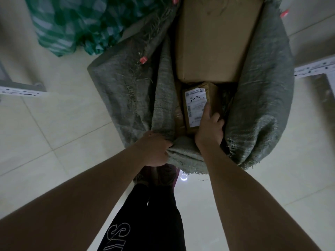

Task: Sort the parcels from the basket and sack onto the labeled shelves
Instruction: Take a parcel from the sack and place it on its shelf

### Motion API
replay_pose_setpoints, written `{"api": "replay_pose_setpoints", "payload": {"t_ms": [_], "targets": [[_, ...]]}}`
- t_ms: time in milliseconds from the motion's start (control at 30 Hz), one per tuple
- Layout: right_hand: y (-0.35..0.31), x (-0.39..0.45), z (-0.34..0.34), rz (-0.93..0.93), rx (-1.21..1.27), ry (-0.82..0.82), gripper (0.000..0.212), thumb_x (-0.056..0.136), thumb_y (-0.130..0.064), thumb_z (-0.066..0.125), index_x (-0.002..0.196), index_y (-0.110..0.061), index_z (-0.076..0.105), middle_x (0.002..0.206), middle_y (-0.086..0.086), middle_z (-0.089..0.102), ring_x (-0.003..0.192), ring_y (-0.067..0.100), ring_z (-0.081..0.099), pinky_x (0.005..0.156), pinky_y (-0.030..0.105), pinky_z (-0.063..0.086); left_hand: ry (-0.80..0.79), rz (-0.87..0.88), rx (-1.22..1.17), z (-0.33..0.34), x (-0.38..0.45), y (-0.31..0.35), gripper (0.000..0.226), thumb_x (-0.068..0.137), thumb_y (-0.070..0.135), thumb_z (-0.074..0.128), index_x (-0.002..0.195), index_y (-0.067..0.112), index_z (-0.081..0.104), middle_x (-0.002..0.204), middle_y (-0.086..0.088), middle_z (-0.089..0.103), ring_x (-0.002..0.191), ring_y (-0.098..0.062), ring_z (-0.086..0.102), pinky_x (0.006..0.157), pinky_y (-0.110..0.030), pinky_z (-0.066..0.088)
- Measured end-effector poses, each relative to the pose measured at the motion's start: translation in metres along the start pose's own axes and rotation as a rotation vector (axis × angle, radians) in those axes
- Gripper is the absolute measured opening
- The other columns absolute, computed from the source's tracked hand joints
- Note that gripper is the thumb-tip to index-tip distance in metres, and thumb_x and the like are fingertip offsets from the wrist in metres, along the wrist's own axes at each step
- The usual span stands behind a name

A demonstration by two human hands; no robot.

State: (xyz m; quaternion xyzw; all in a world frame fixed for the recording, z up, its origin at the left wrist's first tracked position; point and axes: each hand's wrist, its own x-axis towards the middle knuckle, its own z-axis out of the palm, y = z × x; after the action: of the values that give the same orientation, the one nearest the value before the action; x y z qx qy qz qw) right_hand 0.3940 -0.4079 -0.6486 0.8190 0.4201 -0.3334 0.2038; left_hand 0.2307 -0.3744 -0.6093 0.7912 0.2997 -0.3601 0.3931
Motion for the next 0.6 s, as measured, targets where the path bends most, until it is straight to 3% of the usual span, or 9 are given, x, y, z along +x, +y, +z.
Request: {"api": "replay_pose_setpoints", "payload": {"t_ms": [167,300,367,500,600], "targets": [[0.012,-0.018,-0.017,-0.097,0.087,0.070,0.079,0.093,-0.011,0.058,0.156,-0.019,0.011,0.141,0.016,0.037,0.129,0.038,0.033,0.090,0.040,0.044,0.284,-0.102,-0.445,-0.019,0.002,0.009,0.040,0.099,0.015,0.041,0.139,0.016,0.046,0.135,-0.010,0.051,0.096,-0.018,0.056,0.082,-0.029,0.046],[0.017,-0.027,-0.032,-0.073,0.352,0.213,0.044,0.093,-0.007,0.056,0.136,-0.014,0.053,0.115,0.015,0.062,0.114,0.035,0.044,0.072,0.031,0.038,0.465,-0.146,-0.449,-0.034,0.009,0.006,0.051,0.095,0.009,0.047,0.144,0.014,0.037,0.144,-0.011,0.040,0.122,-0.024,0.047,0.099,-0.036,0.043],[0.018,-0.036,-0.042,-0.084,0.370,0.230,0.032,0.094,-0.008,0.054,0.125,-0.010,0.062,0.102,0.016,0.063,0.113,0.032,0.045,0.070,0.030,0.039,0.523,-0.122,-0.361,-0.045,0.011,0.005,0.066,0.093,0.012,0.053,0.151,0.017,0.022,0.154,-0.009,0.024,0.140,-0.027,0.027,0.111,-0.043,0.032],[0.029,-0.057,-0.058,-0.210,0.358,0.225,0.032,0.096,-0.009,0.055,0.127,-0.012,0.062,0.104,0.016,0.061,0.114,0.029,0.047,0.077,0.032,0.043,0.404,-0.010,-0.089,-0.073,0.012,0.006,0.092,0.091,0.032,0.062,0.154,0.023,-0.005,0.161,-0.003,-0.011,0.148,-0.023,-0.010,0.119,-0.043,0.004],[0.040,-0.068,-0.063,-0.296,0.439,0.215,0.043,0.092,-0.004,0.059,0.131,-0.021,0.062,0.113,0.017,0.060,0.116,0.028,0.049,0.080,0.030,0.043,0.248,0.064,0.142,-0.087,0.019,0.007,0.099,0.084,0.043,0.068,0.154,0.023,0.002,0.162,-0.006,-0.005,0.147,-0.026,-0.012,0.118,-0.044,0.003]]}}
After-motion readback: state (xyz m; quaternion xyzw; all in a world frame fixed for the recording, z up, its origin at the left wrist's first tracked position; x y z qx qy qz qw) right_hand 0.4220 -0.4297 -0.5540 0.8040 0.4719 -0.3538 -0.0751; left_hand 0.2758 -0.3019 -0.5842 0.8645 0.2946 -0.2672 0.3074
